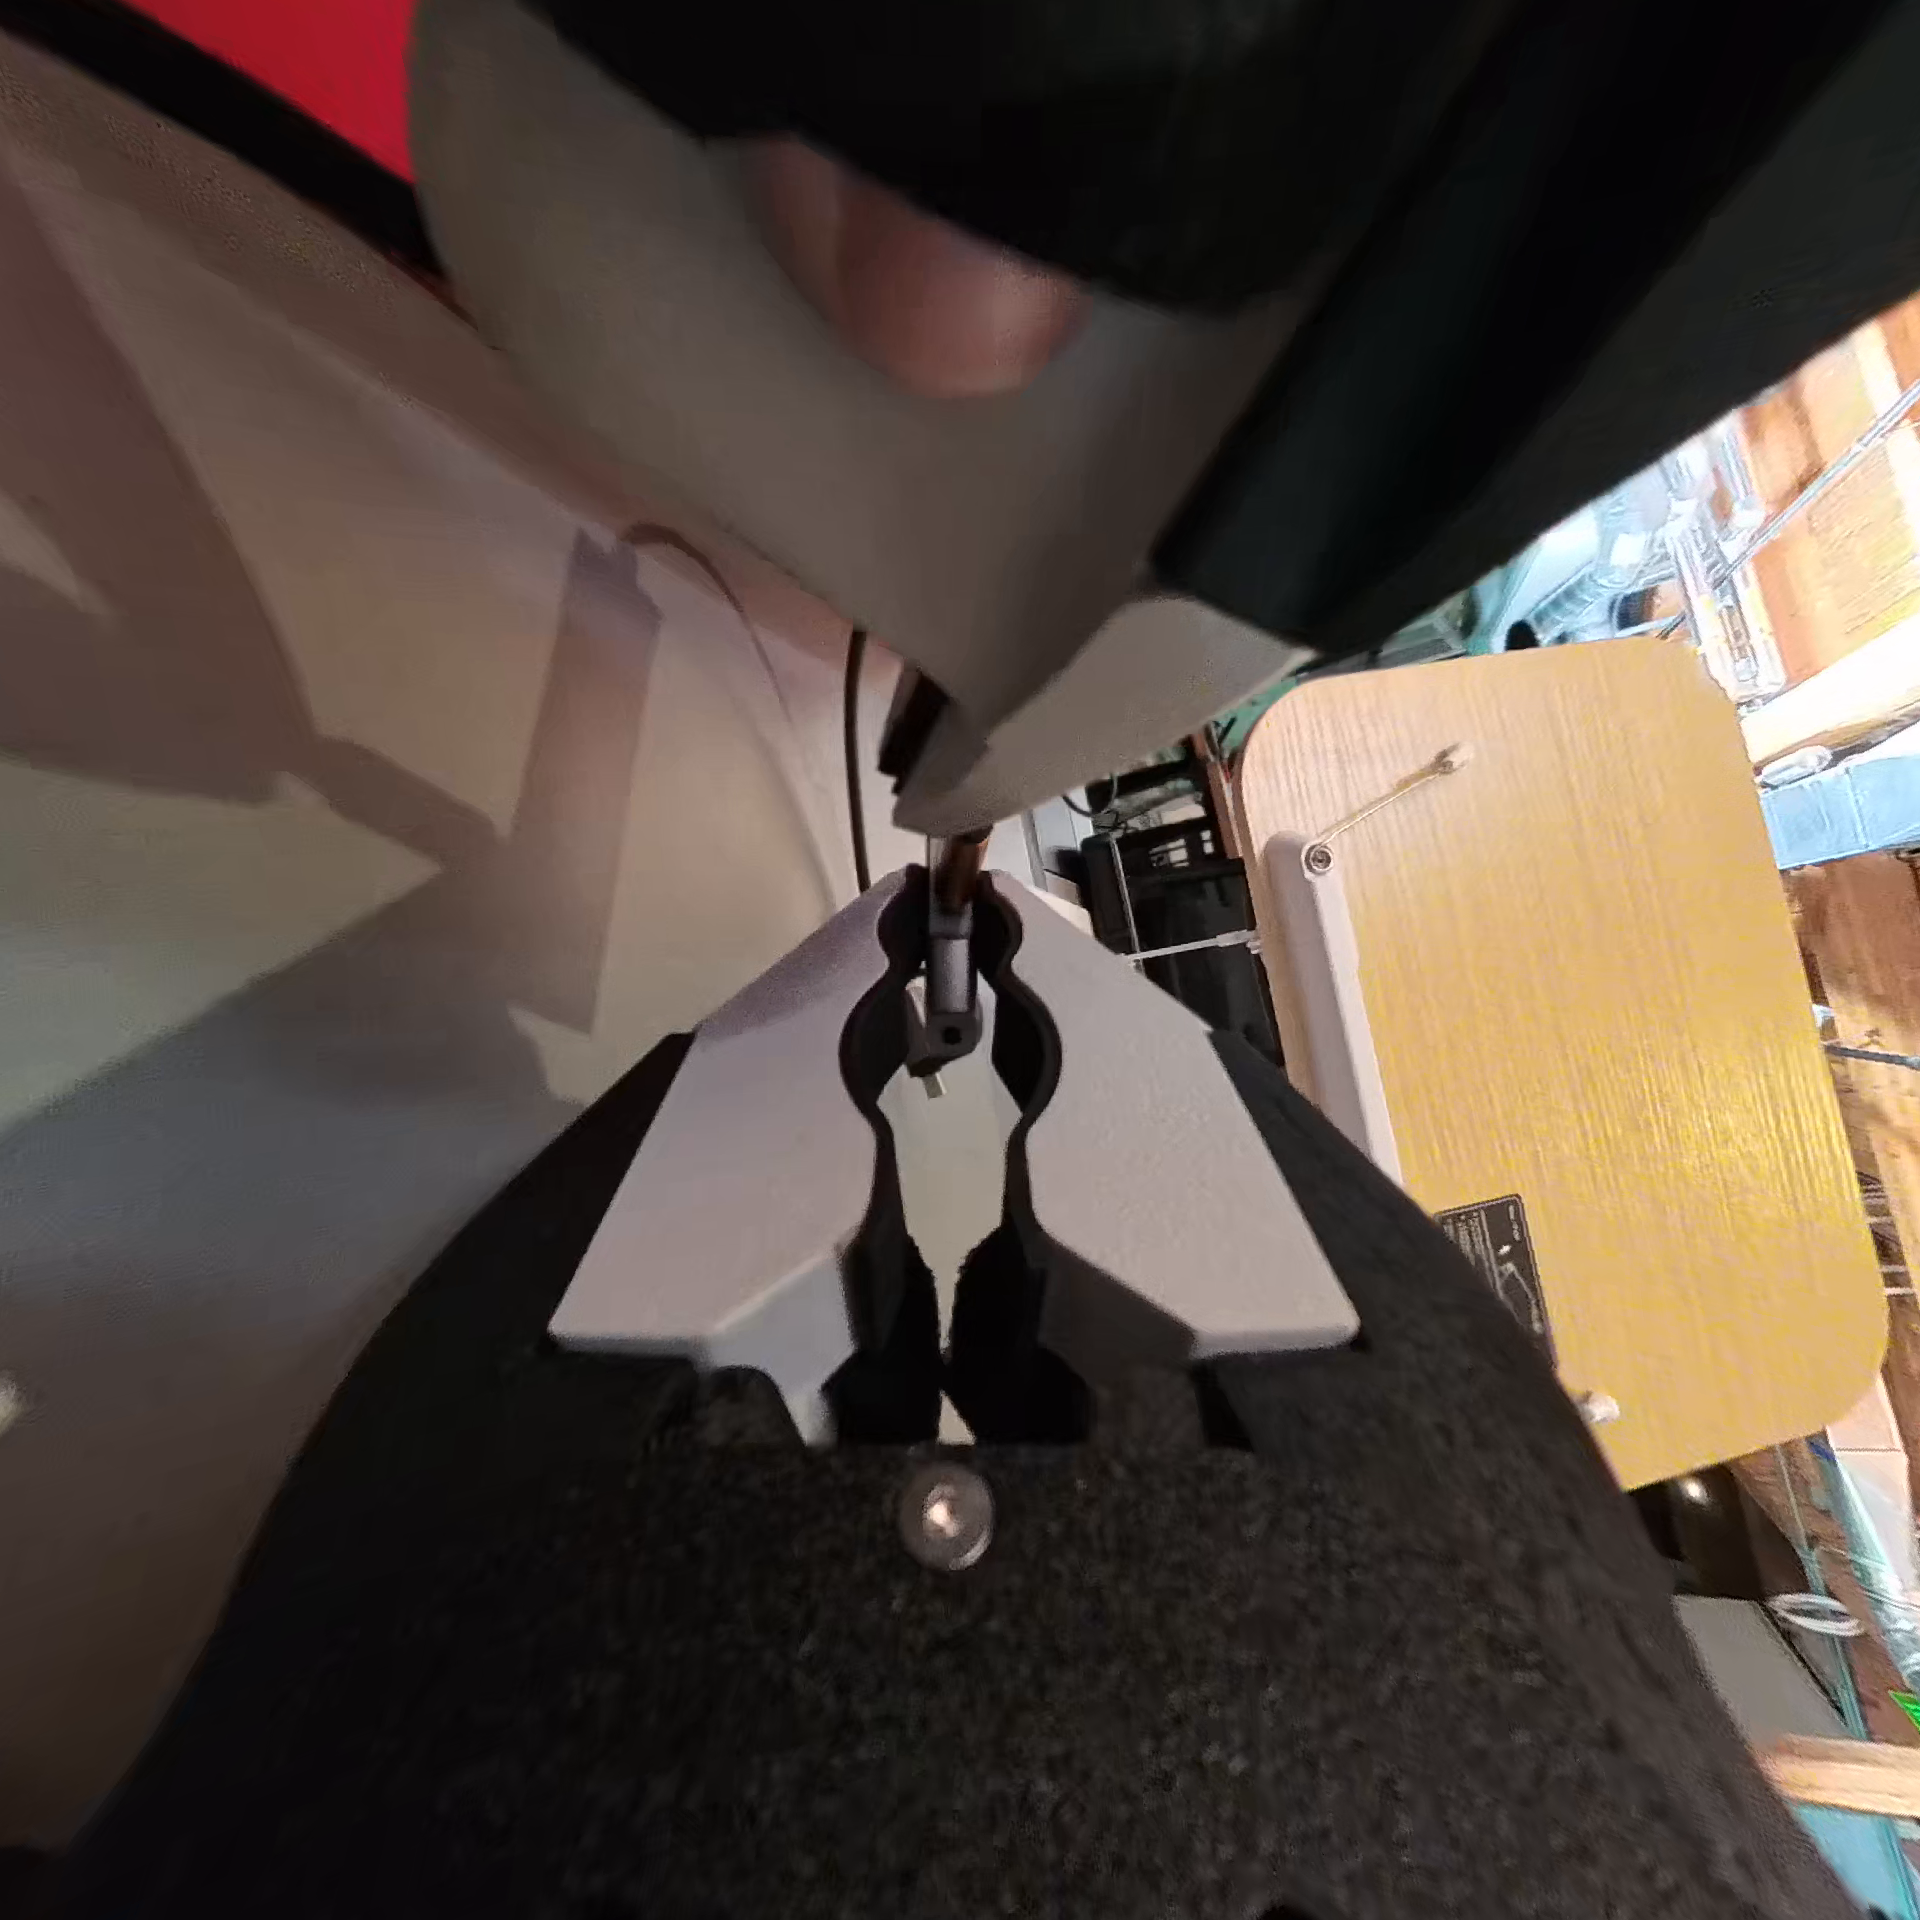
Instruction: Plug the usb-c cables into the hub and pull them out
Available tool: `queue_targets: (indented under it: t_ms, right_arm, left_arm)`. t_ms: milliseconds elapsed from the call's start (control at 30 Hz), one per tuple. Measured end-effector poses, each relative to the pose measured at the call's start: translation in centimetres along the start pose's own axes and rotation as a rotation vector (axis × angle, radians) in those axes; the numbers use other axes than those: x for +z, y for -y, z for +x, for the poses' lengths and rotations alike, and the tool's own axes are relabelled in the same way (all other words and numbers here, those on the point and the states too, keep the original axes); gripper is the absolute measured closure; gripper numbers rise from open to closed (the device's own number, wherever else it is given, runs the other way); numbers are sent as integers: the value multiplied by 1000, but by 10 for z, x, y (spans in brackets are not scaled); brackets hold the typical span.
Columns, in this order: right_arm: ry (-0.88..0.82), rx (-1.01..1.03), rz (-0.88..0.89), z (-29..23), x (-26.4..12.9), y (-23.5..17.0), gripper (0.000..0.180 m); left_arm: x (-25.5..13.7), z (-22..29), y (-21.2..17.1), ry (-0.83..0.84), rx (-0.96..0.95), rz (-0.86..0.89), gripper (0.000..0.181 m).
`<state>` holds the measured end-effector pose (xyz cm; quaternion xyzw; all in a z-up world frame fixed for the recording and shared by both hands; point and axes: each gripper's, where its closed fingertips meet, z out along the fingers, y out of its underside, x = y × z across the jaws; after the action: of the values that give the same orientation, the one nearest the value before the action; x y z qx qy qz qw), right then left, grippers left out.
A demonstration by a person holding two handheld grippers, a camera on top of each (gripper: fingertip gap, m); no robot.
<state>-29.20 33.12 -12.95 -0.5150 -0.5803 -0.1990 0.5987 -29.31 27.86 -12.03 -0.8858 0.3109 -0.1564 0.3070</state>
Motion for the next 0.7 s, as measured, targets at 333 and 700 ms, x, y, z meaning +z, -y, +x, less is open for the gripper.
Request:
queue_targets:
  t_ms: [333, 700]
  right_arm:
    - [-5, 80, -42, 3, -1, -4, 172]
    - [-50, 64, 118, 10, -7, 10, 171]
  left_arm:
    - [7, 4, 2, 40, 9, 97, 178]
    - [-10, -10, 0, 37, 10, 114, 177]
